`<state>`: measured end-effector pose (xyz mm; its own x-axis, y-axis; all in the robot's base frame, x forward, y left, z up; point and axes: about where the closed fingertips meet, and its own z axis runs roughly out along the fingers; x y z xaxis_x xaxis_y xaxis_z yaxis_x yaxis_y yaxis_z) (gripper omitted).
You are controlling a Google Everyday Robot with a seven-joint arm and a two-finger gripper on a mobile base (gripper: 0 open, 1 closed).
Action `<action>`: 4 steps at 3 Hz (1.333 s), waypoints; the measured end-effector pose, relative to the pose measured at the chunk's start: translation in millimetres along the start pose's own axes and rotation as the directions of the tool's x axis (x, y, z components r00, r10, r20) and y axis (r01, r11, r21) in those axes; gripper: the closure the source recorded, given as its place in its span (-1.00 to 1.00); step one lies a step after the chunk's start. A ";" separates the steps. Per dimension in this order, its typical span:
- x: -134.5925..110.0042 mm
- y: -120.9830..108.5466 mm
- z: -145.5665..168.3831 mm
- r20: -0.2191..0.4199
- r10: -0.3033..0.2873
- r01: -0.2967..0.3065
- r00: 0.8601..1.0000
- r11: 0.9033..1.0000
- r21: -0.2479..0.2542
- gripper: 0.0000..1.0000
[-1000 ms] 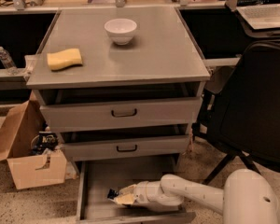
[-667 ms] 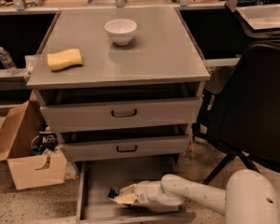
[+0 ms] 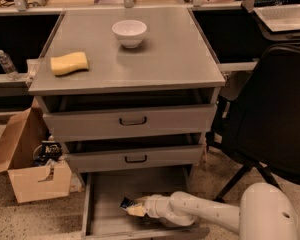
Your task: Place rxbar blueberry into bottom drawer
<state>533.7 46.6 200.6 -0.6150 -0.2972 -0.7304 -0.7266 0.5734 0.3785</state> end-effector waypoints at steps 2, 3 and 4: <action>29.7 -92.4 3.1 -0.126 0.111 -0.066 0.986 0.946 0.316 -0.01; 32.6 -91.3 5.9 -0.137 0.107 -0.059 0.985 0.948 0.313 -0.60; 32.5 -91.2 5.8 -0.137 0.106 -0.059 0.985 0.948 0.313 -1.00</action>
Offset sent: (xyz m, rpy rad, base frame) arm 0.0664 -0.0789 -0.0811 -0.4158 0.1125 -0.2861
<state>581.8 -11.0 139.0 -0.7248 -0.3361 -0.6014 -0.5567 0.8000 0.2239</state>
